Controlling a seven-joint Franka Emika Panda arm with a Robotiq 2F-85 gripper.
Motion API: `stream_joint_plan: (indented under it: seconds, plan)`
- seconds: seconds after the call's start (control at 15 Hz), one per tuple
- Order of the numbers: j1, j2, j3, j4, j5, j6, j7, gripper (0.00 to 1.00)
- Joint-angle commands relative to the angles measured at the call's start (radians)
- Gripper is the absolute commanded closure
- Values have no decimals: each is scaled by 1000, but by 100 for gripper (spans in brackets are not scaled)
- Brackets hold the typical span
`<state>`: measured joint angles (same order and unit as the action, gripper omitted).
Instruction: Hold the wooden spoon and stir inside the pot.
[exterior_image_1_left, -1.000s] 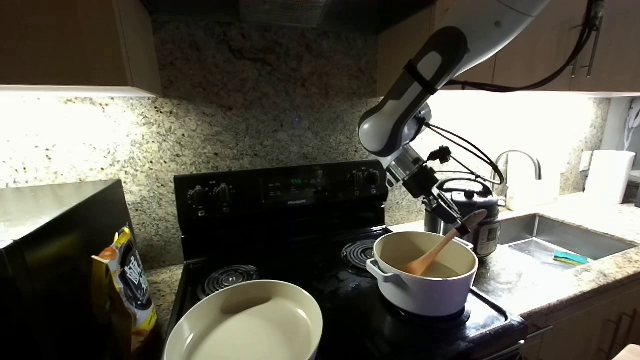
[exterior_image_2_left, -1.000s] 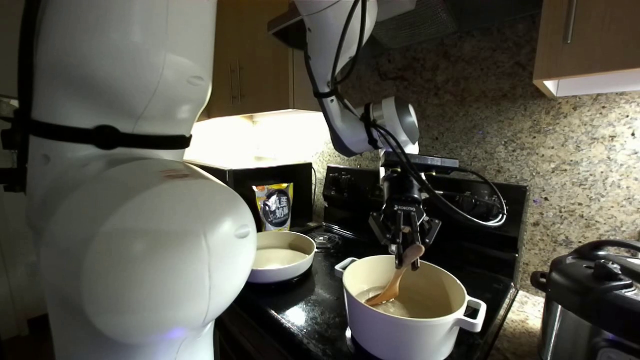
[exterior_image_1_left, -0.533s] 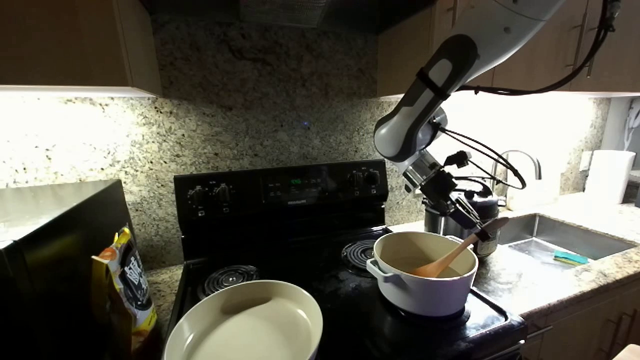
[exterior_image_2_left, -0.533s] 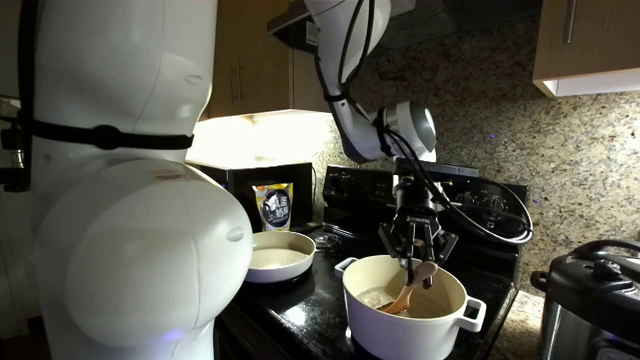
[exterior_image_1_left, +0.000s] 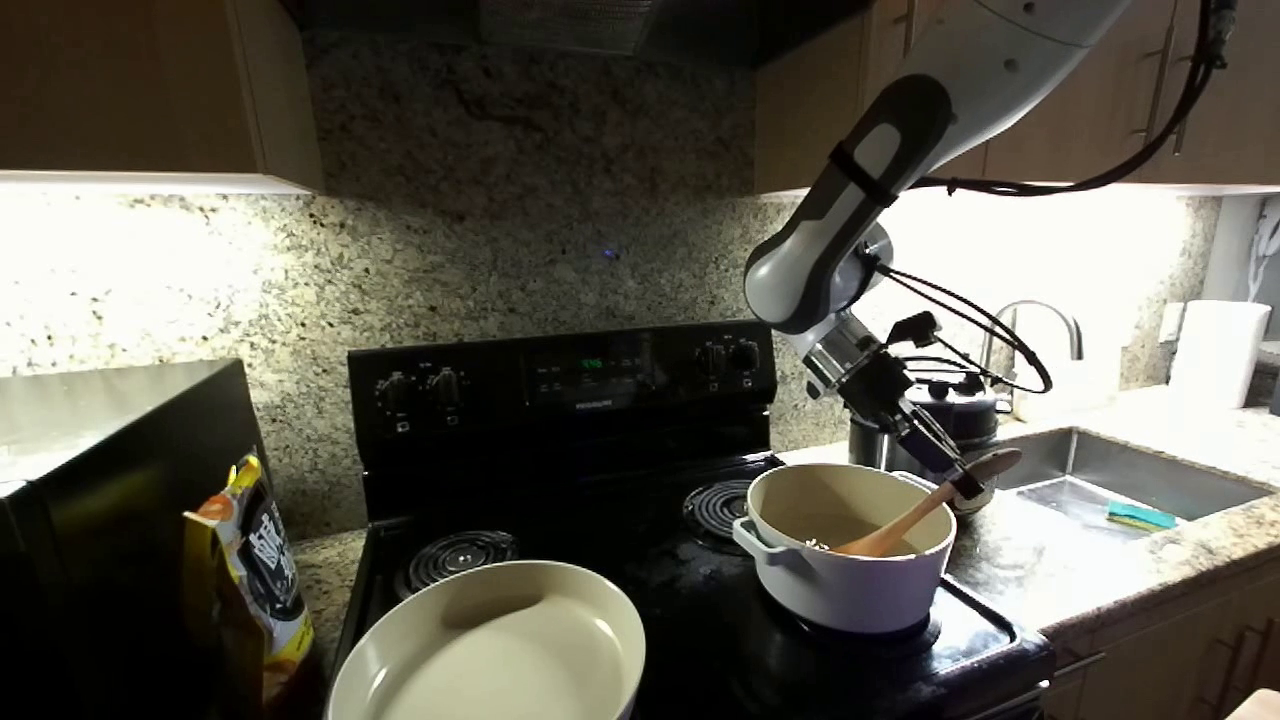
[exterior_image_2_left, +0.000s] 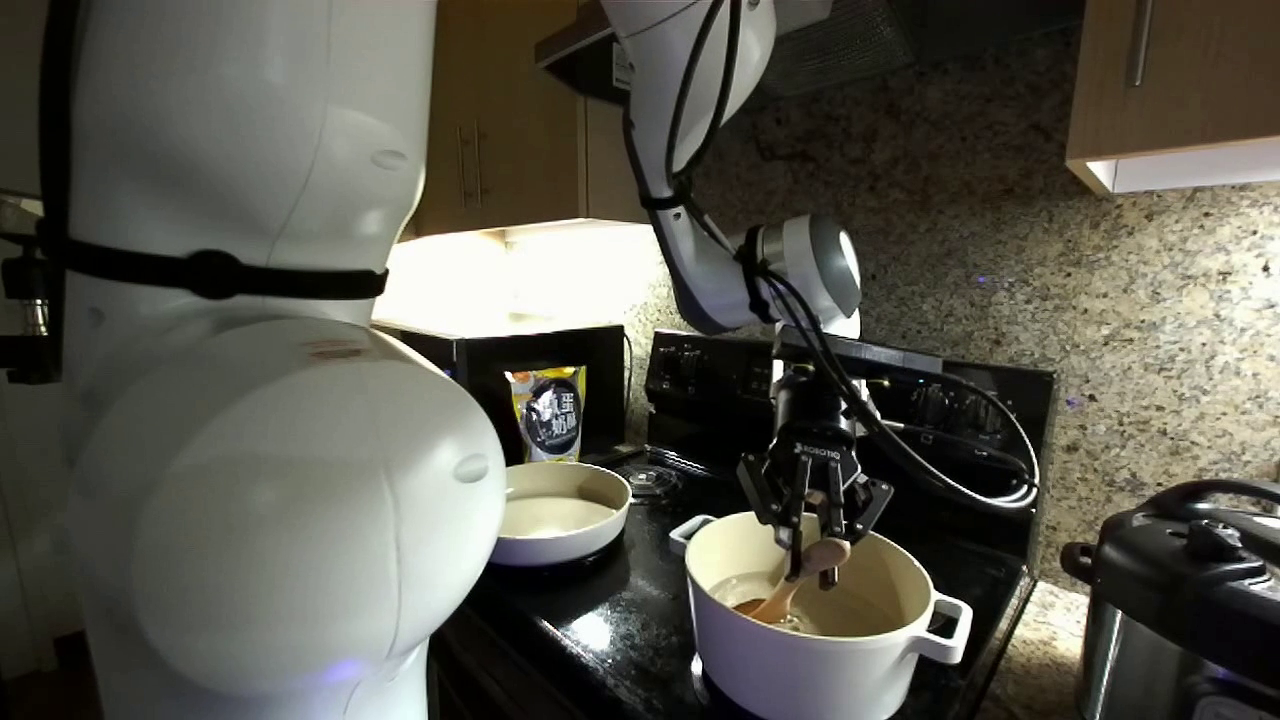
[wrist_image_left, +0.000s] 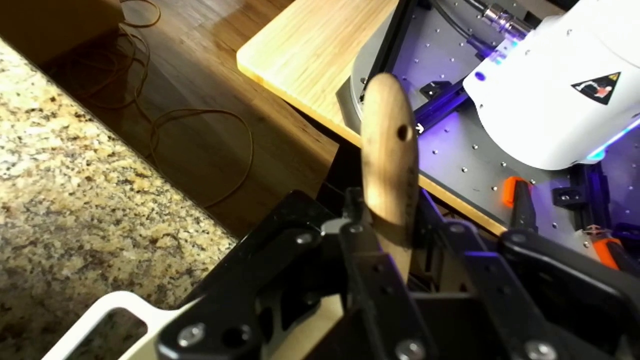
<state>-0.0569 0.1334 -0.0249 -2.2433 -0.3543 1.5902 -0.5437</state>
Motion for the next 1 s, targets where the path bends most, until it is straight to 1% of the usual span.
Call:
stream_joint_plan:
  seconds: [0.0, 0.4, 0.53, 0.93]
  plan:
    - [15, 13, 27, 45, 34, -29, -32, 92]
    - [16, 12, 26, 107, 28, -34, -10, 92]
    - [9, 4, 19, 97, 23, -26, -11, 92]
    - [-21, 1, -15, 14, 17, 16, -18, 92]
